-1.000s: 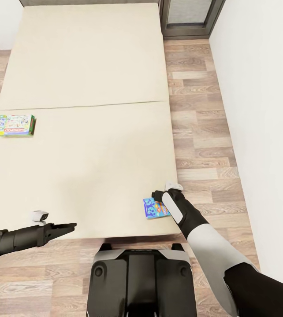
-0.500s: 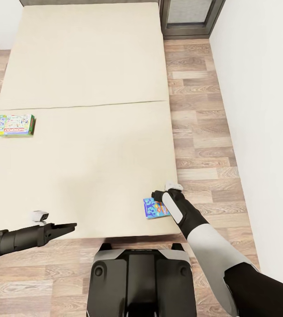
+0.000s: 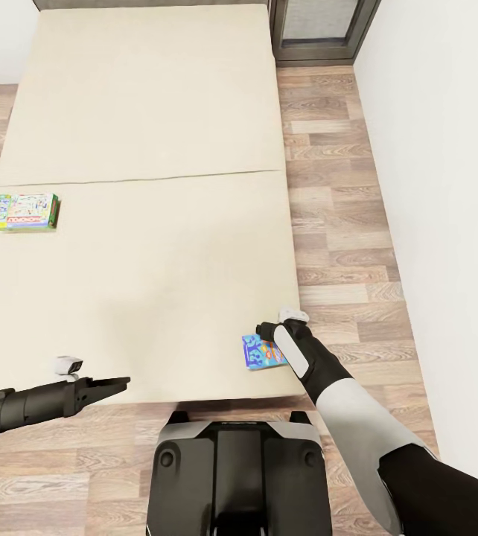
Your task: Put all the toys in the child's room - the three board games (two on the bed and one on the table), the two jigsaw puzzles on the table, and the tennis ball on the table - inside the toy box on the table in the child's room.
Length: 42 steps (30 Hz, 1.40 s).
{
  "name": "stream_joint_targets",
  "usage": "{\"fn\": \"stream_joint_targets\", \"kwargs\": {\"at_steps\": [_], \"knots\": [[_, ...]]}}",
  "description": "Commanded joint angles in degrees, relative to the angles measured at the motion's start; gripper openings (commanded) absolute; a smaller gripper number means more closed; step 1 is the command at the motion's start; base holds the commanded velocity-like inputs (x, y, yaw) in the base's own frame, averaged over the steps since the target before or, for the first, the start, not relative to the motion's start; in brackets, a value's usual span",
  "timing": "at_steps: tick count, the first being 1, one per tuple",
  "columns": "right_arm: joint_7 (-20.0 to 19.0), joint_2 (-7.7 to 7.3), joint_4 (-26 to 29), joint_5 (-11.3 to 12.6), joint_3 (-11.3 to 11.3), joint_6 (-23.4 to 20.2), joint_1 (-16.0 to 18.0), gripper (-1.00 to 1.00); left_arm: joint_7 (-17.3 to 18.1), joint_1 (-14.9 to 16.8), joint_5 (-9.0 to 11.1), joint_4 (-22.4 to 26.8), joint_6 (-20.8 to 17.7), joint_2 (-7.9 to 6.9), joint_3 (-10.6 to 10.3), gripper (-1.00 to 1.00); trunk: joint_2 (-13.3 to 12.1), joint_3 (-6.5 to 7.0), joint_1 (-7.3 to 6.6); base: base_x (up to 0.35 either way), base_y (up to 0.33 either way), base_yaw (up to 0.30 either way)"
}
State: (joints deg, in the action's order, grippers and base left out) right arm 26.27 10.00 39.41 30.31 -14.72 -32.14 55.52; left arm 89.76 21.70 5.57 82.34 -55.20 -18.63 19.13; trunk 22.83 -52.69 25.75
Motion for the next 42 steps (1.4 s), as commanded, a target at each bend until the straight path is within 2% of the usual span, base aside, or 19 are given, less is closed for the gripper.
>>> {"fn": "stream_joint_targets", "kwargs": {"at_steps": [1, 42], "knots": [[0.54, 0.00, 0.06, 0.52, -0.13, -0.11, 0.03, 1.00, 0.24, 0.01, -0.04, 0.02, -0.61, -0.02, -0.01, 1.00, 0.09, -0.06, 0.03, 0.000, 0.000, 0.000], [0.54, 0.00, 0.05, 0.54, -0.13, -0.11, 0.03, 1.00, 0.24, 0.01, -0.06, 0.02, -0.61, -0.01, -0.05, 1.00, 0.09, -0.06, 0.03, -0.054, 0.000, 0.000]]}}
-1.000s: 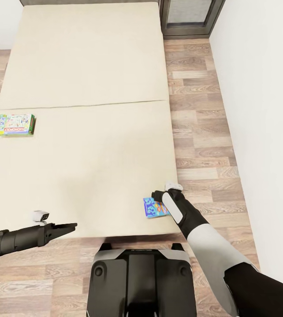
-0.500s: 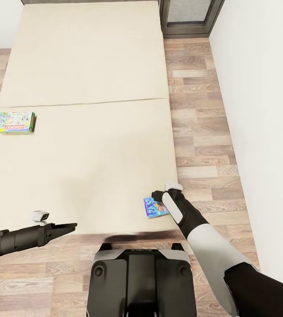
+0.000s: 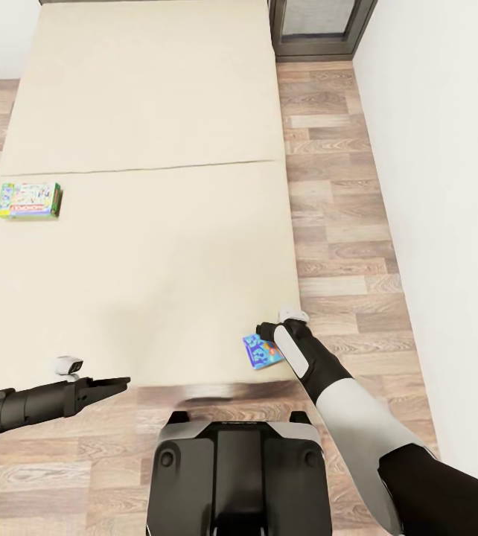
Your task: Put all the toys in the child's room - the three board games (two on the bed and one on the table), the two jigsaw puzzles on the table, and the tennis ball on the table - inside the toy box on the table in the child's room.
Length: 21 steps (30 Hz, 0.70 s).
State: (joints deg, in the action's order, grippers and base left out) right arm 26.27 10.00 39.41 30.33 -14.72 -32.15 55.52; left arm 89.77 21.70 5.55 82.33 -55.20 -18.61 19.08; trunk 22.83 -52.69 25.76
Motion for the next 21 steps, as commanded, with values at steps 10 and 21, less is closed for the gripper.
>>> {"fn": "stream_joint_targets", "kwargs": {"at_steps": [10, 21], "knots": [[0.54, 0.00, 0.05, 0.52, -0.13, -0.11, 0.03, 1.00, 0.23, 0.00, -0.04, 0.02, -0.61, -0.02, 0.06, 1.00, 0.09, -0.06, 0.02, -0.087, 0.000, 0.000], [0.52, 0.00, 0.05, 0.52, -0.13, -0.10, 0.03, 1.00, 0.23, 0.00, -0.01, 0.02, -0.63, -0.02, 0.08, 1.00, 0.09, -0.06, 0.02, -0.076, 0.000, 0.000]]}}
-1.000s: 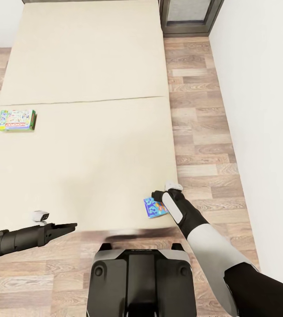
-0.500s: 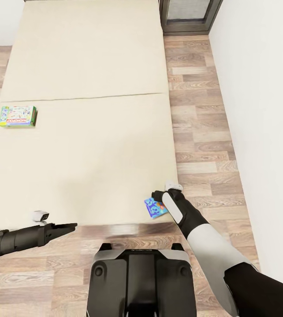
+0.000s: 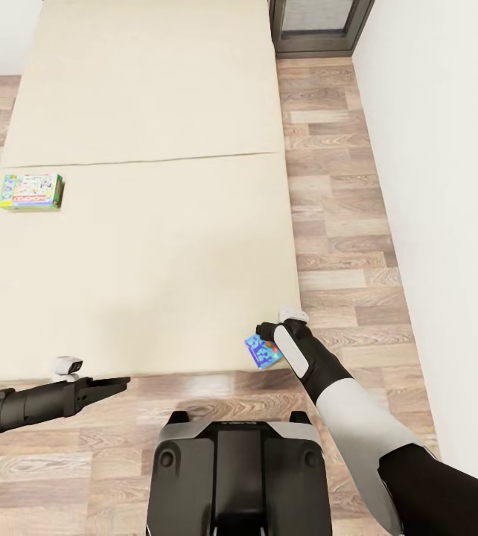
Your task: Put all the toys in the child's room - the three board games (two on the bed and one on the table), the two jigsaw puzzles on the table, and the tennis ball on the table - inside the toy box on the table in the child's room.
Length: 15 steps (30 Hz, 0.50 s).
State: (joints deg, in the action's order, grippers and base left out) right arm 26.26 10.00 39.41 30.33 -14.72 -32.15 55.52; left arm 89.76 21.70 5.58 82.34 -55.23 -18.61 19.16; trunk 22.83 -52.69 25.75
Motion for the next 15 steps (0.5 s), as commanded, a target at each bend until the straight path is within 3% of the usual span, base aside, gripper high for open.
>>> {"fn": "stream_joint_targets", "kwargs": {"at_steps": [1, 15], "knots": [[0.54, 0.00, 0.06, 0.52, -0.13, -0.10, 0.03, 1.00, 0.24, 0.01, -0.04, 0.02, -0.60, -0.02, -0.01, 1.00, 0.09, -0.06, 0.03, -0.043, 0.000, 0.000], [0.55, 0.00, 0.06, 0.52, -0.13, -0.10, 0.03, 1.00, 0.24, 0.01, -0.06, 0.02, -0.59, -0.02, -0.06, 1.00, 0.09, -0.06, 0.03, -0.071, 0.000, 0.000]]}}
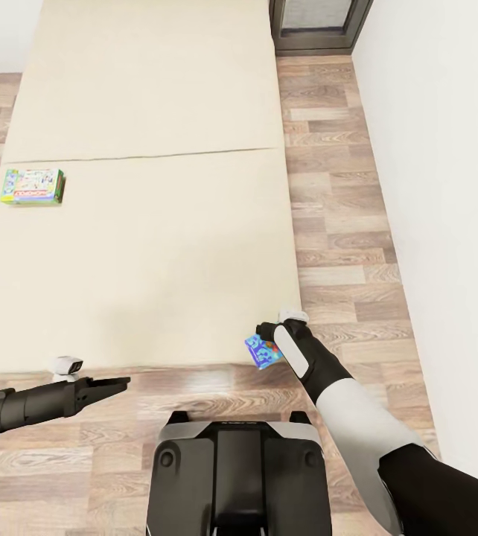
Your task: Put all the toys in the child's room - the three board games (two on the bed and one on the table), the two jigsaw puzzles on the table, and the tennis ball on the table - inside the toy box on the table in the child's room.
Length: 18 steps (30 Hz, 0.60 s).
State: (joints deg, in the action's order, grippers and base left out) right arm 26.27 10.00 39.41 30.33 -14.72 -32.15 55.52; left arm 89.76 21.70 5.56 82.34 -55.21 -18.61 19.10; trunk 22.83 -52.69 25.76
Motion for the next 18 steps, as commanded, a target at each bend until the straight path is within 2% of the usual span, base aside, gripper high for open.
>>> {"fn": "stream_joint_targets", "kwargs": {"at_steps": [1, 8, 18], "knots": [[0.53, 0.00, 0.06, 0.52, -0.13, -0.10, 0.03, 1.00, 0.24, 0.01, -0.03, 0.02, -0.62, -0.02, -0.01, 1.00, 0.09, -0.06, 0.03, -0.086, 0.000, 0.000], [0.53, 0.00, 0.06, 0.52, -0.13, -0.10, 0.03, 1.00, 0.24, 0.01, -0.05, 0.02, -0.60, -0.02, -0.02, 1.00, 0.09, -0.06, 0.03, -0.105, 0.000, 0.000], [0.53, 0.00, 0.09, 0.52, -0.13, -0.08, 0.03, 1.00, 0.24, 0.01, -0.04, 0.02, -0.61, -0.02, -0.01, 1.00, 0.09, -0.06, 0.03, -0.024, 0.000, 0.000]]}}
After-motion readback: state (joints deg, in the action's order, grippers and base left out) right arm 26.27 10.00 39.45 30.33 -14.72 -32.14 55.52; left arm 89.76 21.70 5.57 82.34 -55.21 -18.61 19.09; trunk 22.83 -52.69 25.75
